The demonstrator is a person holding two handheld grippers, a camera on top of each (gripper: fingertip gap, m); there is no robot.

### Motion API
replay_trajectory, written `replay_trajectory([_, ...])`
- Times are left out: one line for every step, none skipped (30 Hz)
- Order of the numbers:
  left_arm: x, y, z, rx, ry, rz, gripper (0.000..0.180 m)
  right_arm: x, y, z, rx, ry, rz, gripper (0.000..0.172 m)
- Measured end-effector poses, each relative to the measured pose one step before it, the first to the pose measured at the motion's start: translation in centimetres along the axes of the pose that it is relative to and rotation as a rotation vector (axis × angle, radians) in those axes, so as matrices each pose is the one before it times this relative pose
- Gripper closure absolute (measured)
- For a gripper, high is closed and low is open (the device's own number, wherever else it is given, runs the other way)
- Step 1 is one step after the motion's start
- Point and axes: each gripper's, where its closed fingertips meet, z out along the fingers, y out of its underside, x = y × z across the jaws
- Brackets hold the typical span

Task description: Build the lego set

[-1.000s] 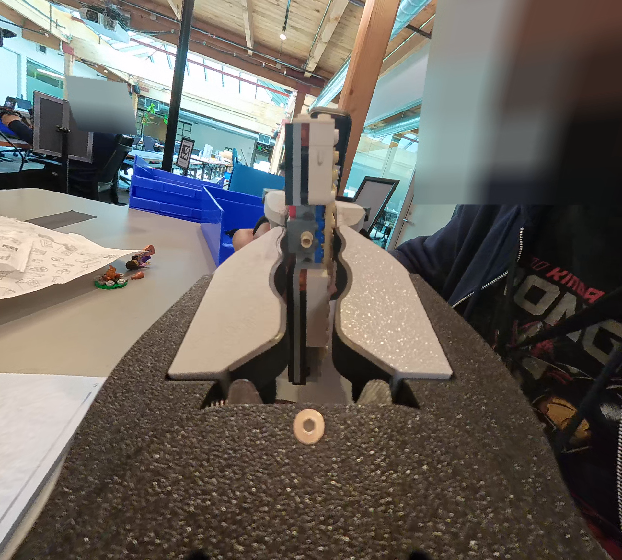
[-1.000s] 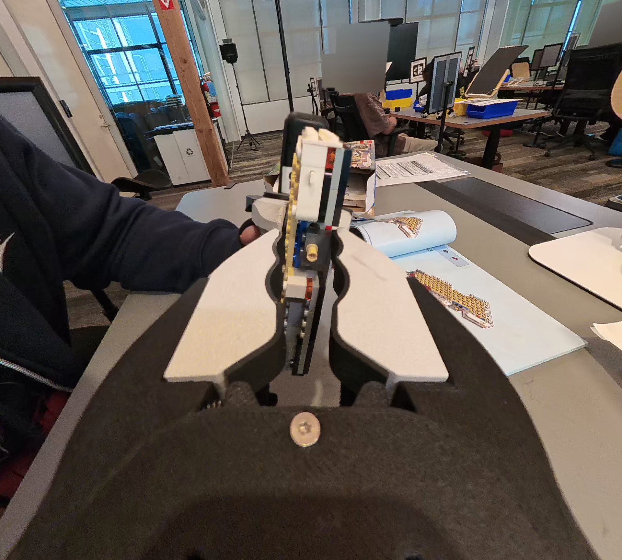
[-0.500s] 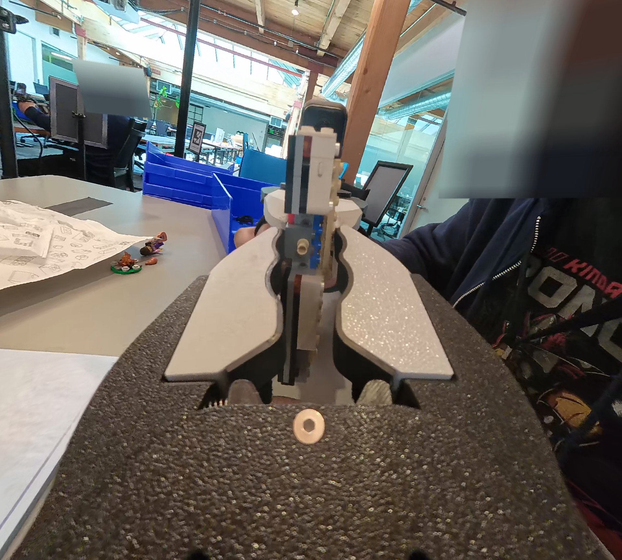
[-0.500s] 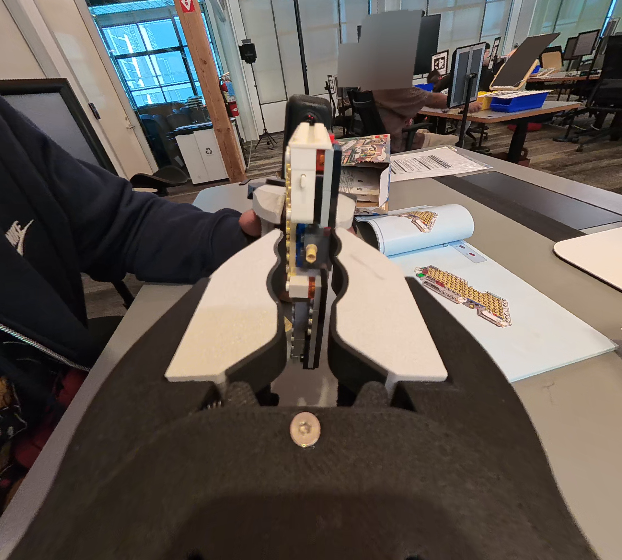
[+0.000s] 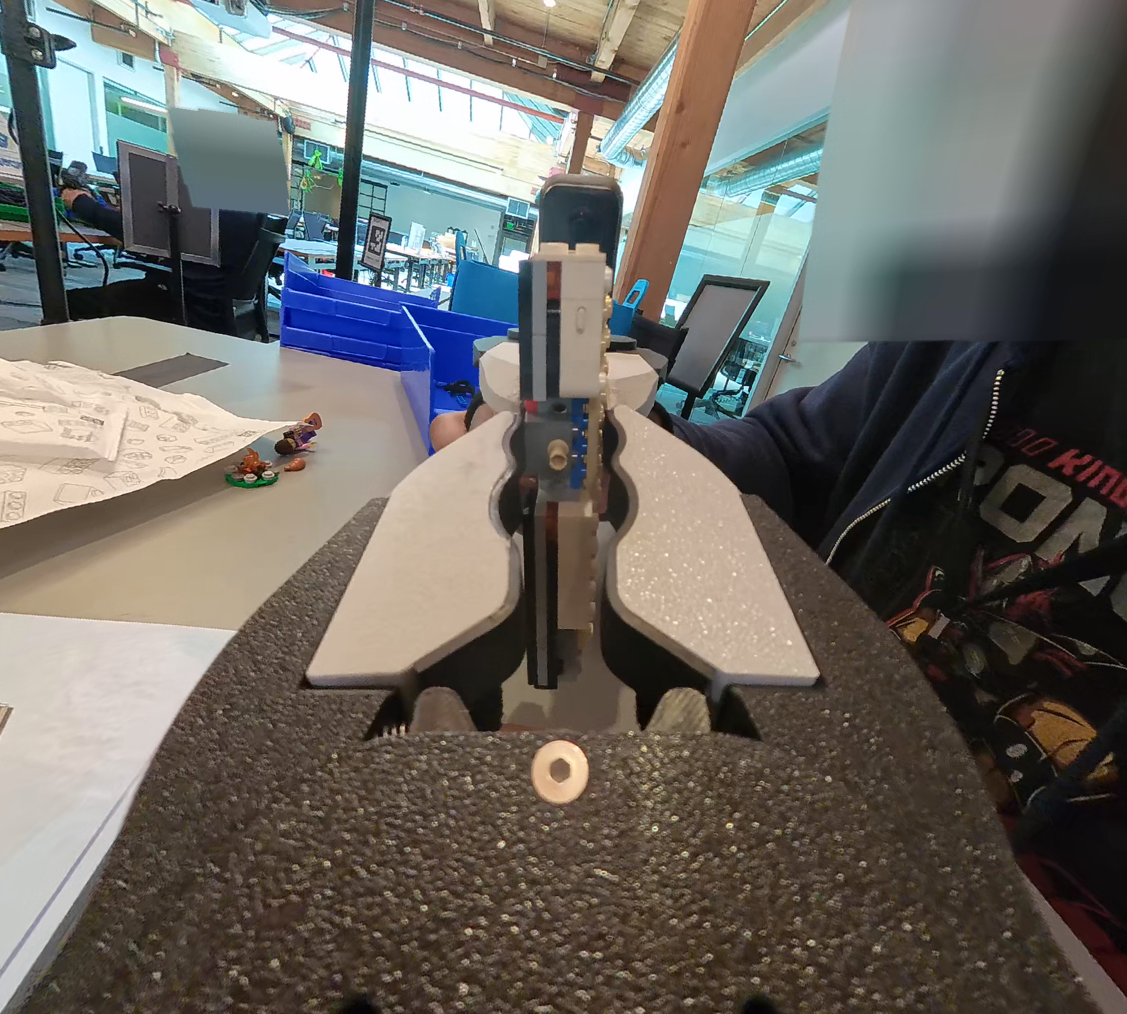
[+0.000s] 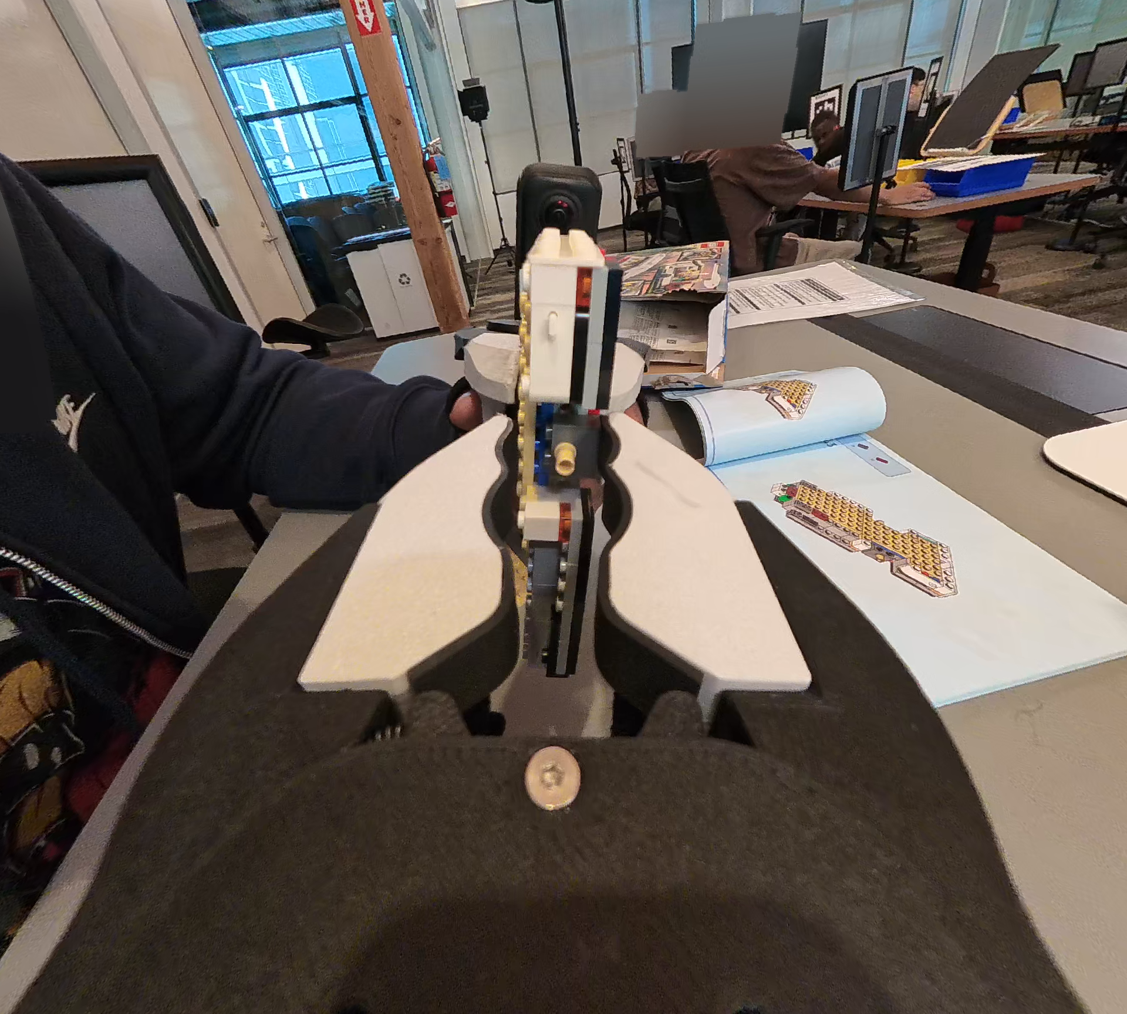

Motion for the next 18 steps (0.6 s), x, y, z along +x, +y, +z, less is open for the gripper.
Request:
replay_trajectory([-0.03, 0.012, 0.018, -0.0015, -0.0037, -0.0044, 0.157, 0.019, 0.014, -0.005, 0.0033, -0.0025, 0.0037, 0.147])
replay_trajectory([0.016, 0.039, 0.007, -0.0048, -0.0001, -0.0028, 0.157, -0.023, 0.01, -0.016, 0.0029, -0.0057, 0.0026, 0.147])
replay_trajectory([0.073, 0.045, -0.011, -0.0042, 0.0028, -0.0008, 0.157, -0.074, 0.011, -0.003, 0.0028, -0.0072, -0.0002, 0.147])
replay_trajectory([0.058, 0.043, -0.009, -0.002, 0.0019, -0.0022, 0.157, -0.064, 0.008, 0.012, 0.0012, -0.005, -0.0026, 0.147])
replay_trajectory([0.04, 0.03, -0.013, 0.0008, 0.0017, -0.007, 0.157, -0.054, 0.007, 0.001, 0.0004, -0.0037, -0.0009, 0.147])
replay_trajectory([0.076, 0.035, 0.008, 0.0008, 0.0043, -0.0067, 0.157, -0.088, -0.013, 0.002, 0.0023, -0.0074, 0.0015, 0.147])
replay_trajectory([0.096, 0.012, 0.017, 0.0036, 0.0036, -0.003, 0.157, -0.097, -0.031, -0.025, 0.0034, -0.0088, 0.0015, 0.148])
replay_trajectory([0.065, 0.013, 0.029, 0.0038, 0.0029, -0.0043, 0.157, -0.076, -0.02, -0.014, 0.0021, -0.0066, -0.0008, 0.148])
replay_trajectory([0.052, 0.005, 0.012, 0.0026, 0.0039, -0.007, 0.157, -0.054, -0.002, -0.019, 0.0, -0.0023, -0.0045, 0.148])
replay_trajectory([0.02, 0.039, -0.022, -0.0007, 0.0017, -0.004, 0.157, -0.017, 0.034, 0.02, -0.0031, -0.0011, -0.0003, 0.148])
replay_trajectory([-0.008, 0.02, -0.048, -0.0015, -0.0006, -0.0007, 0.157, -0.007, 0.041, 0.036, -0.0035, -0.0011, 0.0063, 0.148])
replay_trajectory([0.027, -0.013, -0.048, 0.0011, 0.0012, 0.0009, 0.157, -0.02, 0.019, 0.055, 0.0004, -0.0017, 0.0067, 0.148])
replay_trajectory([0.034, -0.008, -0.041, 0.0007, 0.001, 0.0026, 0.157, -0.038, 0.006, 0.046, 0.0007, -0.0009, 0.0016, 0.148])
replay_trajectory([0.034, 0.001, -0.019, -0.0004, 0.001, 0.0026, 0.157, -0.034, 0.023, 0.016, -0.0017, -0.0021, 0.0008, 0.148])
replay_trajectory([0.017, 0.034, -0.013, -0.0007, 0.0015, -0.0027, 0.157, -0.024, 0.039, 0.009, -0.0042, -0.0028, 0.0045, 0.148])
replay_trajectory([-0.011, 0.023, -0.002, 0.0027, 0.001, -0.0072, 0.157, 0.012, 0.017, 0.001, -0.0036, -0.0007, 0.0051, 0.148])
replay_trajectory([-0.002, 0.02, -0.011, 0.0026, 0.0026, -0.0065, 0.158, 0.008, 0.031, 0.006, -0.0036, -0.0006, 0.0031, 0.147])
replay_trajectory([0.014, 0.01, 0.002, 0.0022, 0.0029, -0.0025, 0.157, -0.022, 0.004, 0.0, -0.0011, -0.0015, 0.001, 0.147])
